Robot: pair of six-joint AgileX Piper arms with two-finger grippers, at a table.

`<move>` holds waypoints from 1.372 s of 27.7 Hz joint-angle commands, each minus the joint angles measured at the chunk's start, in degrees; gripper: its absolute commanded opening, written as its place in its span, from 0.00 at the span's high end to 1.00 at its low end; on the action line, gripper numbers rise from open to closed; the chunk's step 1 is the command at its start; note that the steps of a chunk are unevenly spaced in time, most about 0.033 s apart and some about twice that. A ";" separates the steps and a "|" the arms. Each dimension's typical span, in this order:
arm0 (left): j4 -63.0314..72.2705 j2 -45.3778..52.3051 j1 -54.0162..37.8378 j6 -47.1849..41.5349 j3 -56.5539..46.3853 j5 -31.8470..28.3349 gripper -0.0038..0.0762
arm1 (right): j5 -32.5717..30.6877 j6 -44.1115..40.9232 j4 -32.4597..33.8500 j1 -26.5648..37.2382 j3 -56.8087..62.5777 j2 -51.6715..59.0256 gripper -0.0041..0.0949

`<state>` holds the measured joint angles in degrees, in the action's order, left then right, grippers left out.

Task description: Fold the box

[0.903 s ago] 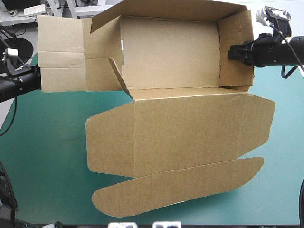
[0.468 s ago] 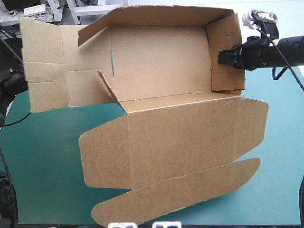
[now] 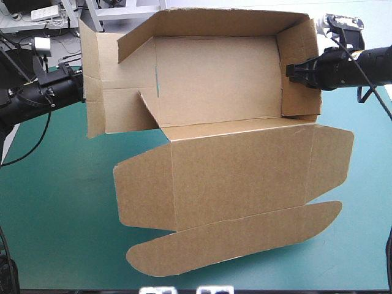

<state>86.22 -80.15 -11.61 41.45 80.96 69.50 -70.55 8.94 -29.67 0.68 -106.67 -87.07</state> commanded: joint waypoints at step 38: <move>-4.34 4.12 3.90 -0.95 1.86 3.03 0.94 | 11.79 -1.37 -3.82 -8.18 -1.62 -7.09 0.97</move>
<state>78.43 -77.83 -8.04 41.14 80.96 69.95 -62.26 8.10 -30.14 -7.30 -106.67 -96.44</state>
